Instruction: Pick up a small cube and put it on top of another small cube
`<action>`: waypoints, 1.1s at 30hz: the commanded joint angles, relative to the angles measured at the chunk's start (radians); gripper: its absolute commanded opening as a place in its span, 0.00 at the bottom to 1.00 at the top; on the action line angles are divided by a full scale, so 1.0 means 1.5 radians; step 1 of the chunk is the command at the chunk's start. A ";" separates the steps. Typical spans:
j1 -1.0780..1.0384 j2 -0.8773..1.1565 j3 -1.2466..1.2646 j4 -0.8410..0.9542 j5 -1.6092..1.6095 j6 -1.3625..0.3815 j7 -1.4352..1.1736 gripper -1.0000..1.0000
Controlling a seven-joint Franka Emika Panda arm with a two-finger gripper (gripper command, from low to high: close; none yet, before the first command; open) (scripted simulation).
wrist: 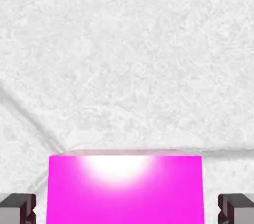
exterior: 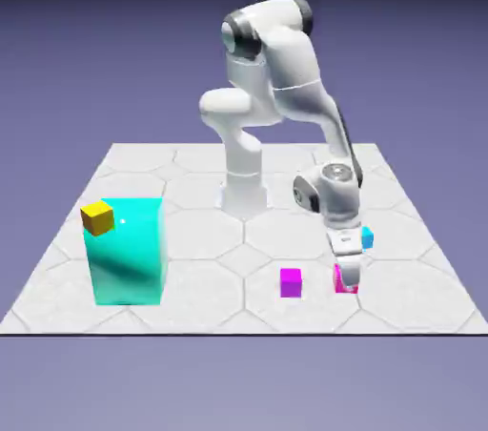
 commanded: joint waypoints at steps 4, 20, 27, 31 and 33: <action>-0.090 -0.089 0.097 -0.024 0.057 -0.068 -0.040 0.00; -0.137 -0.304 -0.002 -0.144 0.254 -0.102 0.183 0.00; -0.096 -0.175 -0.049 -0.128 0.203 0.009 0.214 1.00; -0.119 -0.248 -0.023 -0.137 0.232 -0.054 0.197 1.00; -0.135 -0.296 -0.005 -0.143 0.251 -0.096 0.185 1.00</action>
